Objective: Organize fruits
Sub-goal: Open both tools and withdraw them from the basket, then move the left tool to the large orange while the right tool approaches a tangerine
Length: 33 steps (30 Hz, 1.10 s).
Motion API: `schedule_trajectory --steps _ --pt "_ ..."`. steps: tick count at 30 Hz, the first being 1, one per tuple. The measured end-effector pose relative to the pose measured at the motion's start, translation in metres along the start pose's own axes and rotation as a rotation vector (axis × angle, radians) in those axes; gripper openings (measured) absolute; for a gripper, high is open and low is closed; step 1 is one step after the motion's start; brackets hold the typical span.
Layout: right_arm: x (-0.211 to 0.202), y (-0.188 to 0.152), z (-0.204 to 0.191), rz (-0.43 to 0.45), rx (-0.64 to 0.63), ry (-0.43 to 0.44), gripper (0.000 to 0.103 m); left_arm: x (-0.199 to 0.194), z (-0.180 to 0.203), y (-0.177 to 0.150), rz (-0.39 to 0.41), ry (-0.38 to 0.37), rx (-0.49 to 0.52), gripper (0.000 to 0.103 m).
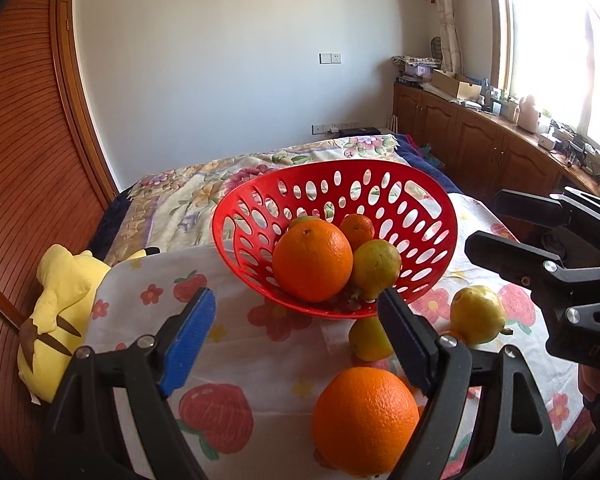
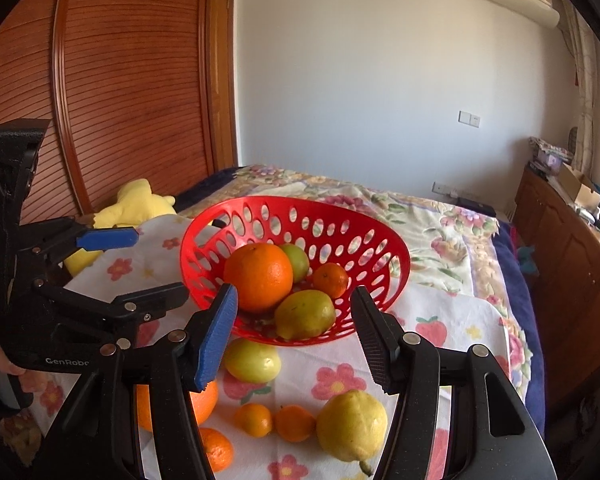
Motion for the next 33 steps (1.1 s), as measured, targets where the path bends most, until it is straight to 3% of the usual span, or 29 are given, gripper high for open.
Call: schedule_trajectory --steps 33 --pt "-0.031 -0.075 -0.011 -0.071 0.071 0.006 0.06 -0.025 0.001 -0.068 -0.016 -0.005 -0.045 0.083"
Point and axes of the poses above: each gripper's, at about its wrist camera, not at the fingertips, and x roughly the way its jaws point, z to its right, y to its top, the point moved 4 cm from there along x, roughly the way its jaws point, and after that the axes turned 13 degrees about -y, right-handed, at the moved point
